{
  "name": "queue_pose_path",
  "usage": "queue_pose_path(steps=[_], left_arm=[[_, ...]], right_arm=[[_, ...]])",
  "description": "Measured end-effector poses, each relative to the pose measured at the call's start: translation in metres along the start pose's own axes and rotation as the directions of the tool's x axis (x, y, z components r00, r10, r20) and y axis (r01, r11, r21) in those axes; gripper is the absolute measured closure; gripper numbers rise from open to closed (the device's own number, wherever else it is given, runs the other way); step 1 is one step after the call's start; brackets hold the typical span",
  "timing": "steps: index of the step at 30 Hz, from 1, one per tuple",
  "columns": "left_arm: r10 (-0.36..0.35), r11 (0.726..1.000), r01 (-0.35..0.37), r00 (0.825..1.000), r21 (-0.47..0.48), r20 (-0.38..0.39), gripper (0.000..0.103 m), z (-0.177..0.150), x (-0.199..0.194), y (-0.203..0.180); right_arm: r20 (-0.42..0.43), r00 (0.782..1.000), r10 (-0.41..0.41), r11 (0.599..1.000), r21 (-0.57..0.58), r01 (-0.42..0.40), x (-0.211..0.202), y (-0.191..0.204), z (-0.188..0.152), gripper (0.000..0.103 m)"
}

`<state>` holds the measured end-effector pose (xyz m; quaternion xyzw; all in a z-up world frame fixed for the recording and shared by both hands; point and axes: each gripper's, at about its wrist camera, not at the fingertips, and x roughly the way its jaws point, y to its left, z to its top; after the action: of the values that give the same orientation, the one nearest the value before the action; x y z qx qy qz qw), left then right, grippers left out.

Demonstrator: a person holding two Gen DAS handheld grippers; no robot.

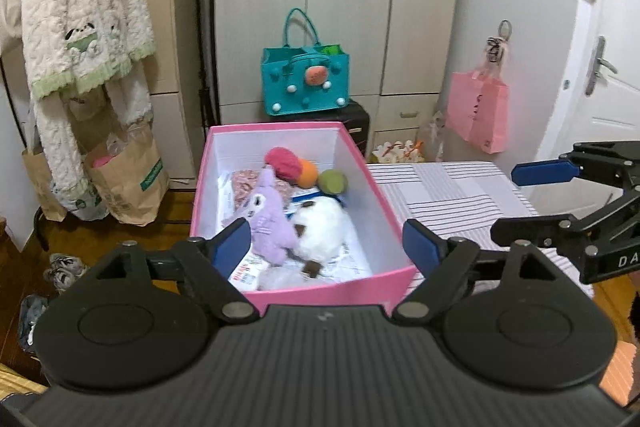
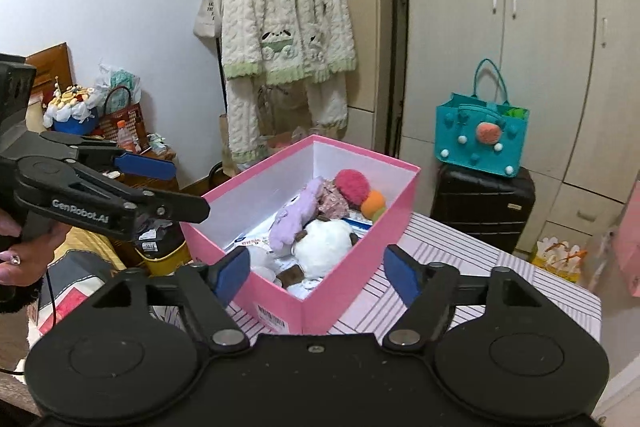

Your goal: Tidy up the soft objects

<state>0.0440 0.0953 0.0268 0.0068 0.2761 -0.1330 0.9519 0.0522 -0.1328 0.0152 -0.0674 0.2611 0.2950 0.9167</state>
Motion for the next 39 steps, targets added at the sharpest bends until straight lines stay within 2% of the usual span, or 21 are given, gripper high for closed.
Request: queue_pose_path(steps=[4,7,9,10,11,12,16,19,23,28,30,33,37,39], left_arm=[[-0.025,0.999,0.025,1.000,0.020,-0.011,0.019,-0.002,-0.006,-0.012],[-0.032,0.999,0.033,0.999,0.027,-0.020,0.018,-0.003,-0.010,-0.018],[-0.033,0.999,0.034,0.999,0.031,-0.020,0.016,-0.004,-0.013,-0.022],[-0.032,0.999,0.033,0.999,0.030,-0.020,0.009,-0.004,-0.014,-0.022],[-0.031,0.999,0.031,0.999,0.027,-0.019,0.002,-0.004,-0.015,-0.023],[-0.027,0.999,0.028,0.999,0.021,-0.017,0.001,-0.005,-0.015,-0.024],[0.003,1.000,-0.003,0.997,0.007,-0.071,0.000,-0.006,-0.007,-0.027],[0.071,0.997,-0.071,0.992,0.004,-0.106,0.000,-0.007,-0.003,-0.034],[0.120,0.993,-0.119,0.991,0.018,-0.062,0.000,-0.011,-0.003,-0.039],[0.111,0.990,-0.122,0.983,-0.065,-0.145,0.000,-0.011,0.007,-0.034],[0.109,0.989,-0.123,0.982,-0.087,-0.154,0.000,-0.013,0.008,-0.032],[0.137,0.986,-0.151,0.977,-0.077,-0.165,0.000,-0.014,0.008,-0.032],[0.129,0.987,-0.143,0.978,-0.075,-0.167,0.000,-0.014,0.007,-0.033],[0.131,0.989,-0.140,0.978,-0.045,-0.163,0.000,-0.015,0.006,-0.039]], right_arm=[[0.000,1.000,-0.031,0.999,0.006,0.031,-0.014,0.001,-0.007,0.017],[0.000,0.998,-0.063,0.998,0.008,0.063,-0.024,0.002,-0.011,0.009],[-0.001,0.996,-0.084,0.996,0.012,0.084,-0.030,0.002,-0.013,0.003],[-0.003,0.995,-0.100,0.995,0.019,0.100,-0.033,0.002,-0.015,0.000],[-0.009,0.993,-0.120,0.992,0.027,0.120,-0.036,0.002,-0.016,0.000],[-0.015,0.989,-0.145,0.989,0.034,0.145,-0.038,0.003,-0.017,0.000],[-0.054,0.981,-0.186,0.981,0.053,0.188,-0.043,0.002,-0.021,0.000],[-0.063,0.976,-0.206,0.976,0.064,0.210,-0.049,0.000,-0.026,0.000],[-0.023,0.956,-0.293,0.956,0.002,0.293,-0.053,0.005,-0.036,0.000],[-0.037,0.957,-0.286,0.956,0.060,0.288,-0.054,0.001,-0.038,0.000],[-0.065,0.951,-0.304,0.949,0.069,0.308,-0.052,0.000,-0.037,0.000],[-0.097,0.937,-0.337,0.934,0.094,0.346,-0.052,-0.003,-0.034,0.000],[-0.146,0.938,-0.316,0.931,0.142,0.336,-0.050,-0.012,-0.037,0.000],[-0.167,0.935,-0.312,0.931,0.144,0.336,-0.047,-0.015,-0.039,0.000]])
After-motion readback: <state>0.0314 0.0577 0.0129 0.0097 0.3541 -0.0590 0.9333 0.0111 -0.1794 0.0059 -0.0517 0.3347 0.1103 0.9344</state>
